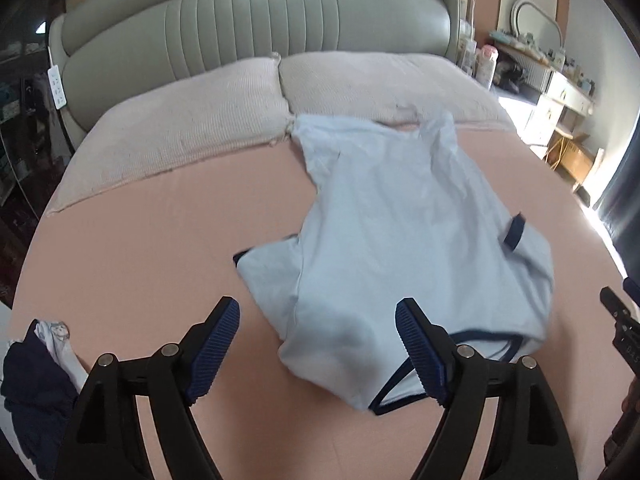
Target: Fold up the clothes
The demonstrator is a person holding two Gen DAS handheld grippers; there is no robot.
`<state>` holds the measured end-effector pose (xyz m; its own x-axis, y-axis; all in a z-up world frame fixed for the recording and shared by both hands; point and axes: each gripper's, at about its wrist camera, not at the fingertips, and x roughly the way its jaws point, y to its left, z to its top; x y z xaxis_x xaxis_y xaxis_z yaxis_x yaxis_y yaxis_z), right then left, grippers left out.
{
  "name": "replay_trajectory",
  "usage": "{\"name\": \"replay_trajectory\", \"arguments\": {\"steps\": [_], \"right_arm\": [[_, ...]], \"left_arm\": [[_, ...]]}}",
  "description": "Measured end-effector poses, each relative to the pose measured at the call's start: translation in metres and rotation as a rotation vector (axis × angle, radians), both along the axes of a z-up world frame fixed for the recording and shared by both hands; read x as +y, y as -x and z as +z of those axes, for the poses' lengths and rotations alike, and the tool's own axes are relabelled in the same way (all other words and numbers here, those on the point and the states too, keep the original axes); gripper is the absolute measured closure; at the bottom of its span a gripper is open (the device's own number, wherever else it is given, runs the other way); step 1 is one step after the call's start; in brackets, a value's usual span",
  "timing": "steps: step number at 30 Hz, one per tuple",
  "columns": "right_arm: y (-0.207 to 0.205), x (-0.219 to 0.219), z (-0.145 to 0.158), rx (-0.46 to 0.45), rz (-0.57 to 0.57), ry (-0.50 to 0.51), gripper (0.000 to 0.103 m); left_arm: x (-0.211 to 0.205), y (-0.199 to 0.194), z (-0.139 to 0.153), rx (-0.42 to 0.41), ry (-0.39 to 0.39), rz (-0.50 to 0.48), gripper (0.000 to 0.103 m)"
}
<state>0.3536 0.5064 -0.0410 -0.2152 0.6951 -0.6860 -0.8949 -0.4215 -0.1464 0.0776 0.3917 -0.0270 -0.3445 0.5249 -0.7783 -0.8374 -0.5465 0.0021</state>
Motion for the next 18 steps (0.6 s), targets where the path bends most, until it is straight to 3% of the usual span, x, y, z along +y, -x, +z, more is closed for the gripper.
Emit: {"name": "replay_trajectory", "arguments": {"steps": [2, 8, 13, 18], "right_arm": [[-0.001, 0.001, 0.009, -0.001, 0.026, -0.021, 0.027], [0.009, 0.014, 0.022, -0.018, 0.064, -0.033, 0.026], [0.038, 0.027, 0.008, -0.044, 0.092, -0.045, 0.026], [0.067, 0.030, -0.019, -0.105, 0.138, -0.073, 0.026]], "left_arm": [[-0.001, 0.000, 0.004, -0.009, -0.017, 0.009, 0.018], [0.010, 0.006, -0.008, -0.077, 0.017, -0.049, 0.007], [0.014, 0.021, -0.021, -0.040, 0.025, -0.133, 0.000], [0.016, 0.049, -0.042, -0.141, -0.027, -0.113, 0.000]]}}
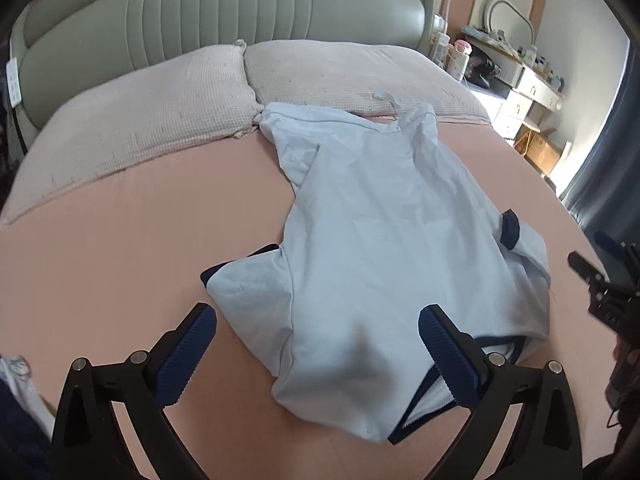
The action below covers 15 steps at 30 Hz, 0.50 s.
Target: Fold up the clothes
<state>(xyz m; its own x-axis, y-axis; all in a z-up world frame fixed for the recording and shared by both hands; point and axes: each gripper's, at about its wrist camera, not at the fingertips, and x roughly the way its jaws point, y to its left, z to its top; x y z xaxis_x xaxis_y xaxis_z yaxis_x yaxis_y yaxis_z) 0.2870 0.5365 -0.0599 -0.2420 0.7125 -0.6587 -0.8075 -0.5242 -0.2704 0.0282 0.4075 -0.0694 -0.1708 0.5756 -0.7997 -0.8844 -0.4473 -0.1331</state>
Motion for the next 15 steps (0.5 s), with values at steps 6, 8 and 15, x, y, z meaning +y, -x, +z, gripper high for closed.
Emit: {"name": "replay_trajectory", "arguments": {"steps": [6, 8, 15], "right_arm": [[0.023, 0.011, -0.023, -0.008, 0.043, -0.011, 0.026], [0.029, 0.014, -0.029, -0.034, 0.063, -0.027, 0.026], [0.050, 0.015, -0.053, -0.077, 0.147, -0.065, 0.026]], "left_arm": [[-0.010, 0.032, -0.032, -0.118, 0.023, 0.095, 0.000], [-0.012, 0.040, -0.039, -0.077, 0.057, 0.146, 0.000], [-0.017, 0.069, -0.062, -0.182, 0.049, 0.256, 0.000]]}}
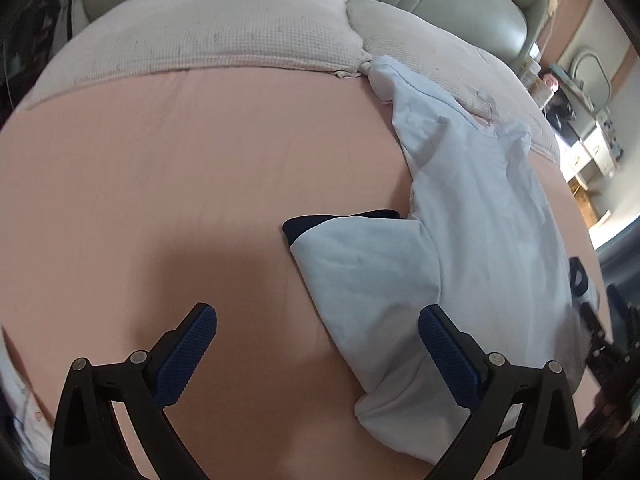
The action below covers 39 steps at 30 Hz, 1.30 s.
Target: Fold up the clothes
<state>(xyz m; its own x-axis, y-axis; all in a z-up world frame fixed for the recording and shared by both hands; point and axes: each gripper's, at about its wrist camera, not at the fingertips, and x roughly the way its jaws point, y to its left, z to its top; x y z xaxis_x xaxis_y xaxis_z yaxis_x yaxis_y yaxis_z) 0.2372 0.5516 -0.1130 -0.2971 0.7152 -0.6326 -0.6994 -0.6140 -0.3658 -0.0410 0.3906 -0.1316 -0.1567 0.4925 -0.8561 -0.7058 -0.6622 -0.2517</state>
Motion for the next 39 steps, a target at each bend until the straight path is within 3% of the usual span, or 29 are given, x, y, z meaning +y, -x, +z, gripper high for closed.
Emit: {"name": "replay_trajectory", "arguments": {"steps": [5, 8, 9, 10, 12, 13, 16, 18, 20, 21, 23, 29, 31, 34, 36, 39], "right_arm": [[-0.001, 0.001, -0.015, -0.016, -0.075, -0.040, 0.026], [-0.009, 0.012, -0.019, -0.006, -0.137, -0.002, 0.026], [-0.011, 0.013, -0.020, -0.001, -0.139, 0.005, 0.026], [-0.013, 0.015, -0.020, 0.001, -0.147, 0.003, 0.027], [-0.017, 0.016, -0.020, 0.009, -0.165, 0.000, 0.027], [-0.019, 0.017, -0.019, 0.025, -0.171, 0.007, 0.027], [-0.020, 0.018, -0.018, 0.063, -0.170, 0.032, 0.046], [-0.017, 0.019, -0.021, 0.040, -0.182, 0.020, 0.056], [-0.015, 0.022, -0.024, 0.037, -0.185, 0.034, 0.073], [-0.016, 0.023, -0.023, 0.058, -0.187, 0.048, 0.076], [-0.022, 0.026, -0.017, 0.117, -0.201, 0.074, 0.092], [-0.066, 0.049, -0.007, 0.420, -0.272, 0.303, 0.093], [-0.084, 0.057, -0.009, 0.529, -0.296, 0.379, 0.093], [-0.111, 0.066, -0.011, 0.639, -0.381, 0.442, 0.096], [-0.124, 0.070, -0.012, 0.690, -0.429, 0.466, 0.097], [-0.137, 0.073, -0.015, 0.686, -0.489, 0.464, 0.099]], "left_arm": [[0.010, 0.013, -0.013, -0.064, -0.027, 0.010, 0.001], [0.015, 0.016, -0.012, -0.097, -0.073, 0.012, 0.004], [0.016, 0.016, -0.012, -0.109, -0.094, 0.013, 0.017], [0.017, 0.017, -0.012, -0.120, -0.114, 0.014, 0.042], [0.020, 0.018, -0.015, -0.134, -0.123, 0.042, 0.058], [0.021, 0.018, -0.017, -0.138, -0.119, 0.063, 0.059], [0.023, 0.017, -0.019, -0.132, -0.118, 0.073, 0.061], [0.025, 0.012, -0.018, -0.098, -0.107, 0.055, 0.064], [0.026, 0.009, -0.018, -0.074, -0.100, 0.053, 0.070], [0.027, 0.009, -0.018, -0.065, -0.099, 0.060, 0.072], [0.026, 0.010, -0.020, -0.052, -0.090, 0.072, 0.074], [0.029, 0.005, -0.020, -0.010, -0.062, 0.075, 0.079], [0.029, 0.002, -0.019, 0.003, -0.062, 0.071, 0.089], [0.030, -0.004, -0.018, 0.031, -0.065, 0.069, 0.093], [0.032, -0.008, -0.017, 0.055, -0.061, 0.062, 0.095], [0.033, -0.012, -0.015, 0.065, -0.060, 0.062, 0.096]]}}
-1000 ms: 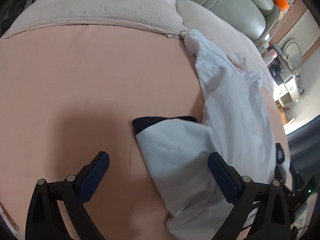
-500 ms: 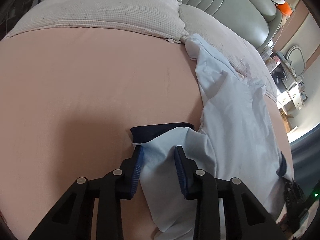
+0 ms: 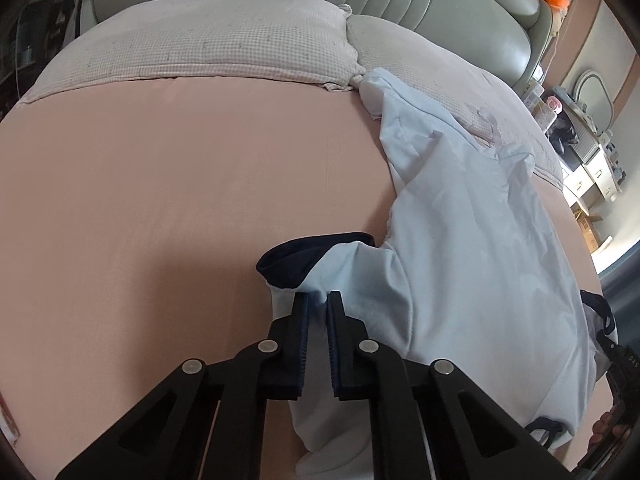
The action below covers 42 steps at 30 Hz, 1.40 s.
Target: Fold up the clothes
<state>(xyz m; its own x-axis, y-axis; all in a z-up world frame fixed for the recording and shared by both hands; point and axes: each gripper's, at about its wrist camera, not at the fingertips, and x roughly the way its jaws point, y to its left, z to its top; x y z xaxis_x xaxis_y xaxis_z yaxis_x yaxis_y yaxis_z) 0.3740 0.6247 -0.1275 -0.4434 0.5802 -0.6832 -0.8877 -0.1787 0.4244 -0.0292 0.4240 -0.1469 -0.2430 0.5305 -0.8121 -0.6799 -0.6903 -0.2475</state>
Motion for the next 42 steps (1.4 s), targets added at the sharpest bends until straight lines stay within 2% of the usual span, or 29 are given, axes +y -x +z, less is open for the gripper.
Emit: {"name": "replay_trajectory", "arguments": {"steps": [7, 11, 16, 20, 24, 25, 27, 28, 29, 30, 32, 33, 35, 37, 38, 42], "right_arm": [[-0.024, -0.004, -0.002, -0.054, -0.113, 0.022, 0.099], [-0.031, -0.002, -0.002, -0.116, -0.165, 0.025, 0.099], [-0.035, -0.002, 0.001, -0.089, -0.158, 0.011, 0.099], [-0.039, -0.001, 0.002, -0.075, -0.158, 0.013, 0.099], [-0.049, -0.001, -0.007, -0.070, -0.194, 0.064, 0.099], [-0.051, -0.001, -0.009, -0.081, -0.198, 0.078, 0.096], [-0.054, -0.002, -0.012, -0.130, -0.223, 0.100, 0.077], [-0.056, -0.003, -0.011, -0.158, -0.243, 0.102, 0.061], [-0.058, -0.005, -0.009, -0.177, -0.263, 0.097, 0.050], [-0.063, -0.009, -0.004, -0.175, -0.282, 0.079, 0.045], [-0.072, -0.017, 0.008, -0.151, -0.308, 0.036, 0.029], [-0.073, -0.021, 0.014, -0.141, -0.308, 0.016, 0.026], [-0.070, -0.031, 0.025, -0.140, -0.276, -0.023, 0.024], [-0.058, -0.038, 0.031, -0.178, -0.212, -0.039, 0.024], [-0.050, -0.044, 0.033, -0.207, -0.176, -0.049, 0.024], [-0.008, -0.067, 0.034, -0.299, -0.019, -0.088, 0.024]], "left_arm": [[-0.008, 0.000, 0.007, 0.020, -0.006, 0.025, 0.097], [-0.018, 0.002, 0.017, 0.054, -0.010, 0.041, 0.098], [-0.029, 0.006, 0.021, 0.033, -0.019, 0.064, 0.098], [-0.035, 0.002, 0.022, 0.003, -0.039, 0.033, 0.097], [-0.033, -0.004, 0.021, -0.058, -0.051, -0.010, 0.097], [-0.032, -0.005, 0.020, -0.068, -0.034, -0.013, 0.096], [-0.029, -0.008, 0.019, -0.078, -0.002, -0.021, 0.096], [-0.029, -0.011, 0.020, -0.068, 0.009, -0.027, 0.095], [-0.029, -0.014, 0.021, -0.059, 0.021, -0.032, 0.095], [-0.030, -0.017, 0.023, -0.053, 0.022, -0.038, 0.094], [-0.033, -0.024, 0.028, -0.050, 0.006, -0.051, 0.091], [-0.035, -0.028, 0.030, -0.049, -0.002, -0.057, 0.086], [-0.038, -0.039, 0.035, -0.040, -0.010, -0.081, 0.069], [-0.042, -0.053, 0.039, -0.024, -0.020, -0.113, 0.017], [-0.043, -0.061, 0.042, -0.009, -0.032, -0.135, 0.011], [-0.042, -0.092, 0.049, 0.079, -0.030, -0.207, 0.011]]}}
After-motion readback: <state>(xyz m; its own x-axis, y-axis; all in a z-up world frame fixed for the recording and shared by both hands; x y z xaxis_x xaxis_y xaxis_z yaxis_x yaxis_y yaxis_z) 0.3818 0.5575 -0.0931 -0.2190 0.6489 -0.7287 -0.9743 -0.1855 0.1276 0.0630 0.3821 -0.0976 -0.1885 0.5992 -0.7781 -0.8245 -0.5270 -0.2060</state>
